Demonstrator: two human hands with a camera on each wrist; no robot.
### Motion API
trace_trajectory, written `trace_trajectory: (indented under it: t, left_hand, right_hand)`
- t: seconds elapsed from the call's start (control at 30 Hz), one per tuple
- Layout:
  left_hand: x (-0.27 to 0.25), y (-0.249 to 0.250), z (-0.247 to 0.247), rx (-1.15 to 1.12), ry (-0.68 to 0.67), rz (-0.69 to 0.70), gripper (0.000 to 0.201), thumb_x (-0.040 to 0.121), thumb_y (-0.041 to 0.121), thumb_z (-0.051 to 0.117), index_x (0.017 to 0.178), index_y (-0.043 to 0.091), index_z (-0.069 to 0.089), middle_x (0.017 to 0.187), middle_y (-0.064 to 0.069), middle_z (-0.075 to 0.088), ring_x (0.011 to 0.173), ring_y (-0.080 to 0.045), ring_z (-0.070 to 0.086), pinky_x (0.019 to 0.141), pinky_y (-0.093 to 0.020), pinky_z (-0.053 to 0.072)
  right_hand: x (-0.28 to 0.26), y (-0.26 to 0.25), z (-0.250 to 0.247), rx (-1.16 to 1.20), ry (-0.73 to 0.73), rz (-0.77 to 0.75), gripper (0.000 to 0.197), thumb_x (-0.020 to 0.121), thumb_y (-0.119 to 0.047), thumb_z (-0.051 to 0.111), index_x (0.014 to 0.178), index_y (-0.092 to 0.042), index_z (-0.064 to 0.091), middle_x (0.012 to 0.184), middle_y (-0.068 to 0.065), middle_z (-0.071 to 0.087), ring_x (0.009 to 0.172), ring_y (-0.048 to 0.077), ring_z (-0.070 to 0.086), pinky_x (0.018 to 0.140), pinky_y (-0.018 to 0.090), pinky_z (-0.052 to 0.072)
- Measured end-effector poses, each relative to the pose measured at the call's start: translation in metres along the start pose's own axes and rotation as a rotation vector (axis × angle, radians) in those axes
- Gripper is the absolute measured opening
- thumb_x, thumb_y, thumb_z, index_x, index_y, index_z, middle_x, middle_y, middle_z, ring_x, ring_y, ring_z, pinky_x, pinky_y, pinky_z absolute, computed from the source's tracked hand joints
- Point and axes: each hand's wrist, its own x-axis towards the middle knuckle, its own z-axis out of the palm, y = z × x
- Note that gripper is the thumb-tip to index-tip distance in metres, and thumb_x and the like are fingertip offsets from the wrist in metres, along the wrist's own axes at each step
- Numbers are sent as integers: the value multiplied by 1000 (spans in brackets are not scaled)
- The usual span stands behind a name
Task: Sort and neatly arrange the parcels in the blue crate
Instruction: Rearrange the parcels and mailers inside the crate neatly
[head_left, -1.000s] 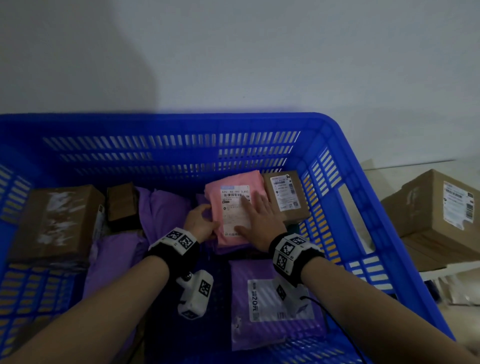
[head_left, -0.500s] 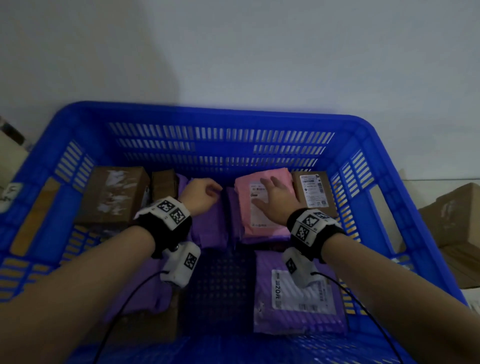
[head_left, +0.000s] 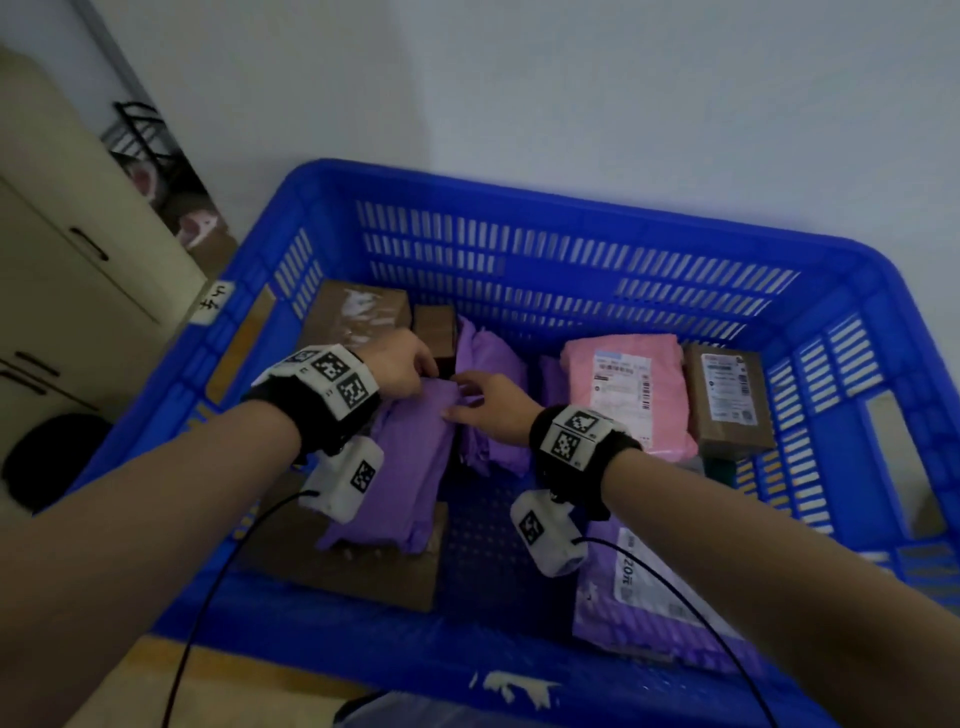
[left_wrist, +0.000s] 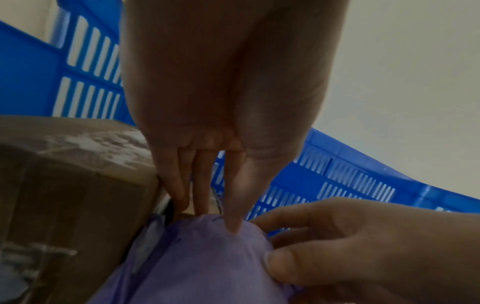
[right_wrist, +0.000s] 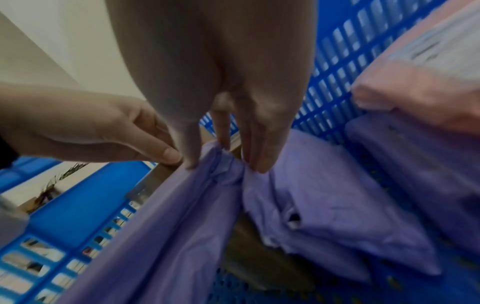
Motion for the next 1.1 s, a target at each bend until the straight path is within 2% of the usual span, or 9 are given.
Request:
trace_trajectory:
  t: [0.27,0.33,0.43,0.57,0.77,0.9,0.97,1.03,1.1]
  left_hand:
    - [-6,-1,11,21,56,-38,33,88,15,56,119,12,65,121,-8,66,110,-23,61,86,-27,46]
    - [-9,1,10,9,39,-52,33,89,16,54,121,13,65,124,-7,64,112,-22,60,83,-25,44]
    - [-14,5,8,-20,16,-78,32,91,19,53,121,16,64,123,-5,64,110,-20,59,75,-23,41]
    - [-20,5,7,-129,4,-125,31,91,21,53,116,11,67,107,-6,67,90,-17,60,57,-20,43]
    - [-36,3,-14,-251,73,-122,35,92,25,55,123,9,60,118,-12,63,99,-25,61,79,-33,49]
    - [-40,6,-32,-487,84,-16,35,89,25,62,118,5,61,97,-13,62,83,-24,58,76,-40,48]
    - [-40,12,-39,-550,77,34,19,88,24,63,104,15,67,93,-11,64,79,-21,59,79,-42,48]
    - [-40,20,-46,-499,93,94,8,90,22,61,95,20,67,88,-3,67,74,-11,62,77,-30,53]
    - [-38,27,-50,-436,136,178,15,92,11,58,102,13,68,90,-3,70,77,-4,63,70,-13,50]
  right_hand:
    - [3,1,-7,-46,-28,-98,48,79,3,66,126,-1,56,127,14,59,102,18,55,95,32,47]
    - [4,2,-7,-108,15,-118,46,78,-5,70,123,-5,60,124,11,62,102,21,58,93,35,48]
    - [3,-3,-4,-173,73,-157,34,82,-12,68,115,-6,65,111,9,67,91,15,54,79,26,43]
    - [1,-14,1,-161,90,-229,19,85,-10,63,103,-2,67,93,17,67,81,19,56,76,31,46]
    - [-3,-34,-17,-132,128,-306,4,83,-10,66,85,-8,63,80,5,60,75,16,55,70,30,47]
    - [-17,-43,-52,-95,194,-309,8,82,-14,70,85,-7,68,79,4,62,72,11,56,70,25,47]
    - [-24,-40,-76,-96,258,-281,7,80,-17,72,78,-12,68,76,4,62,68,10,54,67,24,47]
    - [-30,-31,-100,-88,336,-217,17,77,-22,75,65,-23,63,71,4,62,67,10,54,70,31,49]
    - [-41,-20,-121,-51,421,-129,24,75,-24,77,60,-25,59,60,2,57,55,8,51,65,31,49]
